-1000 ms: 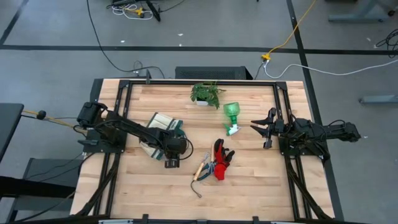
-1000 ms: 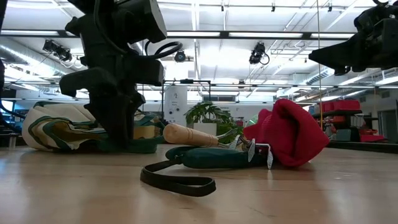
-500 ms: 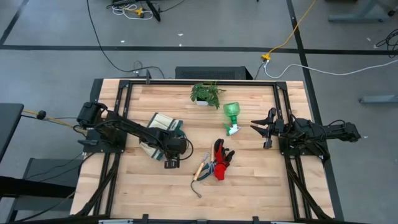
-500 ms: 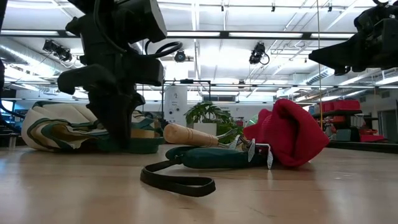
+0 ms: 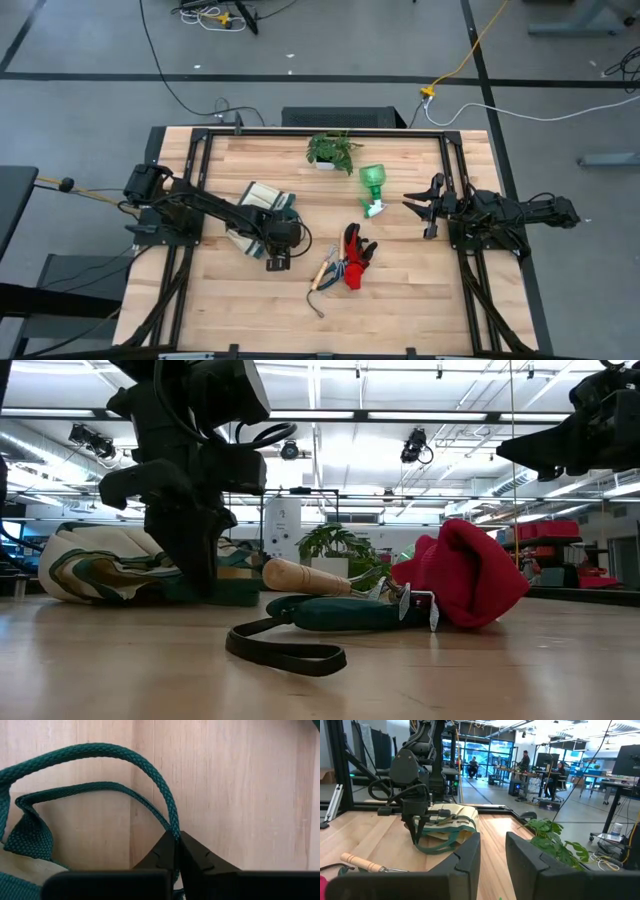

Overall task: Pick & Place Garden tools in Gardening bag
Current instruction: Prepare the white gardening bag

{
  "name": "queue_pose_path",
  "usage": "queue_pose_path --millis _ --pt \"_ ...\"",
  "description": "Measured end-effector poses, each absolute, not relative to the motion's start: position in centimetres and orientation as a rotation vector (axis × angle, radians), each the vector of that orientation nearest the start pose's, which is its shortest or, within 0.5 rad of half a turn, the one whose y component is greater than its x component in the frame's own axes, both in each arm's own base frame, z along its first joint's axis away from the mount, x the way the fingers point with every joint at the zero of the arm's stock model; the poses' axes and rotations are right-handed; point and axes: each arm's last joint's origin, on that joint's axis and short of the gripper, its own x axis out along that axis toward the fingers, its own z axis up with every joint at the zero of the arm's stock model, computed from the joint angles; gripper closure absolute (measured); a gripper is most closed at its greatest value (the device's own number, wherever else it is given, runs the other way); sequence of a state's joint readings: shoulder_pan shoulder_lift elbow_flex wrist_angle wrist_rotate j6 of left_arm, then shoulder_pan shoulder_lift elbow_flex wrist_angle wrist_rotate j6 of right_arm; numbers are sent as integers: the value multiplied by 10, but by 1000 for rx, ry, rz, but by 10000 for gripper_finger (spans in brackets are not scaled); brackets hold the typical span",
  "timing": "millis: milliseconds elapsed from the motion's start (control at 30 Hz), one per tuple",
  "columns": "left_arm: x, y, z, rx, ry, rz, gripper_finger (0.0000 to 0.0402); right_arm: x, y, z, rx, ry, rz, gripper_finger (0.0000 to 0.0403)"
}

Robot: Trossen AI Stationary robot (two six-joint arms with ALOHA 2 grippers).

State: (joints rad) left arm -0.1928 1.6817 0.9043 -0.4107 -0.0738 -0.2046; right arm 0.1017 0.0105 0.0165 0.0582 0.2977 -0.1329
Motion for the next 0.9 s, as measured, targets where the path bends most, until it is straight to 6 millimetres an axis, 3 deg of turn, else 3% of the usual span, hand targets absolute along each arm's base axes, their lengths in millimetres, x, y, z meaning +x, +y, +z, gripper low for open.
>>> queue_pose_path --millis 300,500,900 --pt "297 -56 147 -41 1181 29 359 96 1 174 -120 -50 -200 309" --pt "297 -56 147 -41 1181 29 391 96 1 174 -119 -50 -200 309" --pt "299 -44 155 -122 1161 35 391 96 1 174 -119 -49 -200 309"
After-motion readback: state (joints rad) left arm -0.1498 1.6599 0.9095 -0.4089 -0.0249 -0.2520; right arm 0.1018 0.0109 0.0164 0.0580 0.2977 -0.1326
